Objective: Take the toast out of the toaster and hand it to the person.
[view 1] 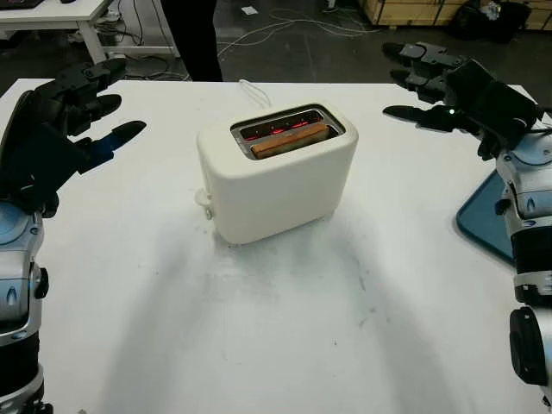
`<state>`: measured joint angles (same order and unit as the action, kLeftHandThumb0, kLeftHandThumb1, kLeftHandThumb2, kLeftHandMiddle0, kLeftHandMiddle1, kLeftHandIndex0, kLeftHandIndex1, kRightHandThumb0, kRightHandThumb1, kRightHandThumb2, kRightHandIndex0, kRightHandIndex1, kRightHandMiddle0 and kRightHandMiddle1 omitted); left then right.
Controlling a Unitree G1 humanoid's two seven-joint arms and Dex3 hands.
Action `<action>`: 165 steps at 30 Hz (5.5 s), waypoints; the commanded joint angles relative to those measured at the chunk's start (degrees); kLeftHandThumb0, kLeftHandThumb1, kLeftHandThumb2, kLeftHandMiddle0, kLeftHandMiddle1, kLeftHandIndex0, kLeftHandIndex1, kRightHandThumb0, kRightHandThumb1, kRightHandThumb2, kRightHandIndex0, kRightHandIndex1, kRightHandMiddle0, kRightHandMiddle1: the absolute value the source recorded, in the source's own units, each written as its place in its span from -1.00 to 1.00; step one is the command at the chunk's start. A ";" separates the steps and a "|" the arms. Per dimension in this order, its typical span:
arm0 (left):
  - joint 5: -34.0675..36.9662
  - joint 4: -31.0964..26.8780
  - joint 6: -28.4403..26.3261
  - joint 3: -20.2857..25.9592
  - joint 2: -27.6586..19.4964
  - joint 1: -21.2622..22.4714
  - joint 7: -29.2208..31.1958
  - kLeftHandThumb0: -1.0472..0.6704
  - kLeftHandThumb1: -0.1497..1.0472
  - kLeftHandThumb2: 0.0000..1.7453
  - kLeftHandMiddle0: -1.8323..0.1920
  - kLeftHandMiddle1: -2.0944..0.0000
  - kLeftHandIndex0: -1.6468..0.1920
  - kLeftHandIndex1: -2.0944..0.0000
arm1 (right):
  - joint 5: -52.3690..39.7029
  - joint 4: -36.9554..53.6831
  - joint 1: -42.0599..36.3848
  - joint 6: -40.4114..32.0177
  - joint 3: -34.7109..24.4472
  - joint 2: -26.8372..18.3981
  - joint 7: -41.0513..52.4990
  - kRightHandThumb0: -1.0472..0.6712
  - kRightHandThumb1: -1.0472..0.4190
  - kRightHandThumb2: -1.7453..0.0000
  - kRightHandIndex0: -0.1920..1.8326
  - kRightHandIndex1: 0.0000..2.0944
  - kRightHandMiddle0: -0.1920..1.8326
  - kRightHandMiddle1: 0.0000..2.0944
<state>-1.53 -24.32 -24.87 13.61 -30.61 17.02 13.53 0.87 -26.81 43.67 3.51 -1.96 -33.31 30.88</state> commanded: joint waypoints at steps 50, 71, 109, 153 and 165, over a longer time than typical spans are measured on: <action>0.72 0.39 -1.64 -3.00 3.99 3.94 0.00 -0.53 0.79 -0.85 0.50 0.66 0.31 1.00 | 1.04 -1.53 1.41 0.05 1.06 0.87 -0.45 -0.56 -0.83 0.94 -0.57 -0.98 -0.53 -0.99; 0.77 0.38 -2.56 -3.06 3.67 5.16 0.09 -0.51 0.79 -0.86 0.56 0.52 0.30 0.99 | 2.14 -2.70 2.45 2.65 1.92 0.81 -0.26 -0.62 -0.83 0.92 -0.53 -0.97 -0.50 -0.99; 0.34 0.41 -3.91 -4.63 4.56 5.72 0.21 -0.53 0.79 -0.87 0.69 0.32 0.31 1.00 | 1.95 -5.37 3.13 6.03 1.99 1.80 0.89 -0.63 -0.83 0.88 -0.49 -0.98 -0.49 -0.99; 3.85 -2.99 -5.92 -3.81 5.08 3.40 0.76 -0.54 0.79 -0.83 0.79 0.19 0.32 1.00 | 1.94 -4.60 2.96 6.31 1.60 1.88 0.58 -0.67 -0.83 0.88 -0.50 -0.98 -0.48 -1.00; 4.14 -4.00 -6.87 -3.98 5.53 3.57 0.79 -0.56 0.79 -0.82 0.80 0.16 0.32 0.99 | 1.77 -3.33 2.34 5.22 1.45 1.77 0.48 -0.66 -0.83 0.89 -0.48 -0.98 -0.48 -1.00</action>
<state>2.22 -27.81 -30.94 9.63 -25.04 20.56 14.37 3.10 -31.10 46.00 8.83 -0.13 -31.65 31.69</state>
